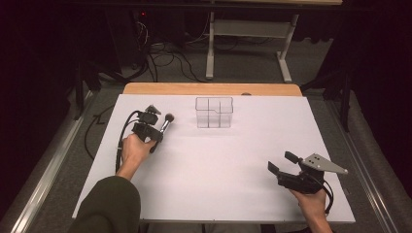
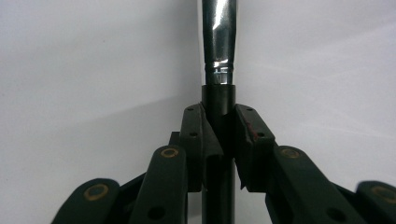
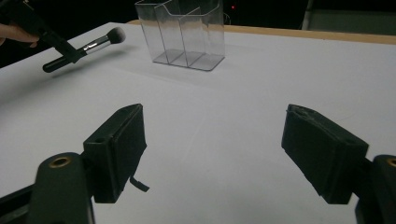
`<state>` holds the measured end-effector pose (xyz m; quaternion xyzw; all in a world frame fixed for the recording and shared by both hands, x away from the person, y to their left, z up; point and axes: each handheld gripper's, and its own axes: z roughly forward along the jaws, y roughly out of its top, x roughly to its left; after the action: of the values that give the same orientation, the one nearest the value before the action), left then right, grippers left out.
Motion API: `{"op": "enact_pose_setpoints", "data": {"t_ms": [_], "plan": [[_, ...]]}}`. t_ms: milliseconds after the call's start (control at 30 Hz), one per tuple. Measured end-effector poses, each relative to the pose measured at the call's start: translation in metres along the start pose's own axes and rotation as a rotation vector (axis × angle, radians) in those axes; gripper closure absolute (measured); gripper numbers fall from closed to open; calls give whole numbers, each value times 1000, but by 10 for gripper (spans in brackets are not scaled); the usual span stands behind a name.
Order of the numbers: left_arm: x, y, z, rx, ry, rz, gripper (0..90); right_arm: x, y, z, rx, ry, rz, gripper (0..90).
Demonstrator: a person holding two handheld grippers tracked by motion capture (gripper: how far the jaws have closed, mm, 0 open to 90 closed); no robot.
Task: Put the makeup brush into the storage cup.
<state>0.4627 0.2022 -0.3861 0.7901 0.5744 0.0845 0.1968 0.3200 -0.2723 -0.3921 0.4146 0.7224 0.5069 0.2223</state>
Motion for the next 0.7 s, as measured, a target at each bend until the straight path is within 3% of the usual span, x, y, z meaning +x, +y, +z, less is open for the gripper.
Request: {"op": "enact_pose_setpoints", "data": {"t_ms": [700], "plan": [[-16,-18,-42,-166,-96,68,742,1,0,1,3,3,3,234]]}}
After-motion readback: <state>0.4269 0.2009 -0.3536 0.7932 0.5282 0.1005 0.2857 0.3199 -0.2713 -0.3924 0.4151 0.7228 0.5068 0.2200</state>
